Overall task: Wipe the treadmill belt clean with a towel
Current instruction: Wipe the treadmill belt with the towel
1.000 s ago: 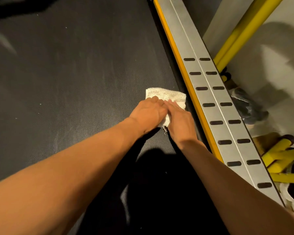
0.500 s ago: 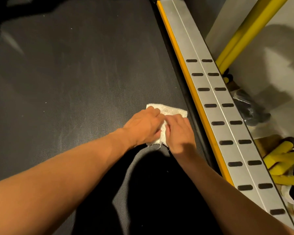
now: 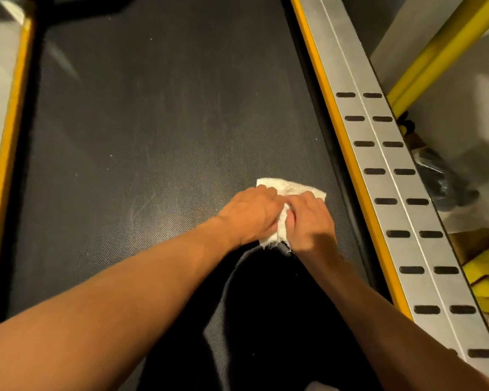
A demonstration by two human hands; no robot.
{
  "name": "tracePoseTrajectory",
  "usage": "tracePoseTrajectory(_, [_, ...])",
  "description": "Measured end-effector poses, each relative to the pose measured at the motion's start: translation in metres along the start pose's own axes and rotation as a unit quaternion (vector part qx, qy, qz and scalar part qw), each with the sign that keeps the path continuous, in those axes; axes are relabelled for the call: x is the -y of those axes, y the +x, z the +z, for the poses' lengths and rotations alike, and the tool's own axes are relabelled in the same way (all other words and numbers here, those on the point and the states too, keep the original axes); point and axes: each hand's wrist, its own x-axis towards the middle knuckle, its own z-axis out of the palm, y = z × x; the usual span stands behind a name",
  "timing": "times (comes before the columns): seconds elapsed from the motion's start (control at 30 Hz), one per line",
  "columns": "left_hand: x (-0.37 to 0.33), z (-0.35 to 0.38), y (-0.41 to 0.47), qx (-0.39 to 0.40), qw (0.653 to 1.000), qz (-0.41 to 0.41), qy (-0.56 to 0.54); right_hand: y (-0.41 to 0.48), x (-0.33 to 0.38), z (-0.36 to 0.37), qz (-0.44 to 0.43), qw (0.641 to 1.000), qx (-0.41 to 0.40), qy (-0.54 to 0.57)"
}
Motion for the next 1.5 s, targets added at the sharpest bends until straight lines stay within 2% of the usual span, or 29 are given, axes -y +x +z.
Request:
tracePoseTrajectory(0.2, [0.011, 0.0, 0.01, -0.036, 0.999, -0.038, 0.001, 0.024, 0.011, -0.002, 0.04, 0.999, 0.022, -0.025])
tracePoseTrajectory(0.3, [0.01, 0.005, -0.005, -0.007, 1.0, 0.007, -0.014, 0.007, 0.008, -0.004, 0.02, 0.998, 0.061, -0.005])
tracePoseTrajectory(0.37, [0.015, 0.006, -0.012, 0.015, 0.999, 0.026, -0.023, -0.006, 0.008, -0.005, 0.004, 0.999, 0.048, 0.02])
tracePoseTrajectory(0.6, [0.021, 0.005, -0.008, -0.038, 0.997, -0.061, -0.039, 0.02, 0.025, 0.002, 0.038, 0.998, 0.041, -0.035])
tracePoseTrajectory(0.77, [0.025, 0.0, -0.043, -0.017, 1.0, -0.014, 0.008, -0.006, 0.037, 0.005, -0.003, 0.998, 0.066, -0.022])
tracePoseTrajectory(0.83, [0.036, -0.004, -0.04, -0.025, 0.998, -0.051, 0.036, 0.009, 0.044, 0.011, -0.014, 0.998, 0.053, -0.019])
tracePoseTrajectory(0.97, [0.039, -0.012, -0.033, -0.018, 0.99, -0.126, 0.064, 0.032, 0.057, 0.022, 0.023, 0.999, 0.038, -0.008])
tracePoseTrajectory(1.13, [0.044, -0.003, -0.063, 0.012, 0.996, -0.081, 0.04, 0.001, 0.066, 0.029, -0.014, 0.997, 0.066, -0.022])
tracePoseTrajectory(1.37, [0.064, -0.019, -0.072, -0.02, 0.994, -0.105, 0.037, 0.022, 0.088, 0.036, -0.038, 0.997, 0.064, -0.008])
tracePoseTrajectory(1.5, [0.071, -0.009, -0.1, 0.002, 0.998, -0.051, 0.023, -0.004, 0.091, 0.039, -0.086, 0.993, 0.084, -0.002])
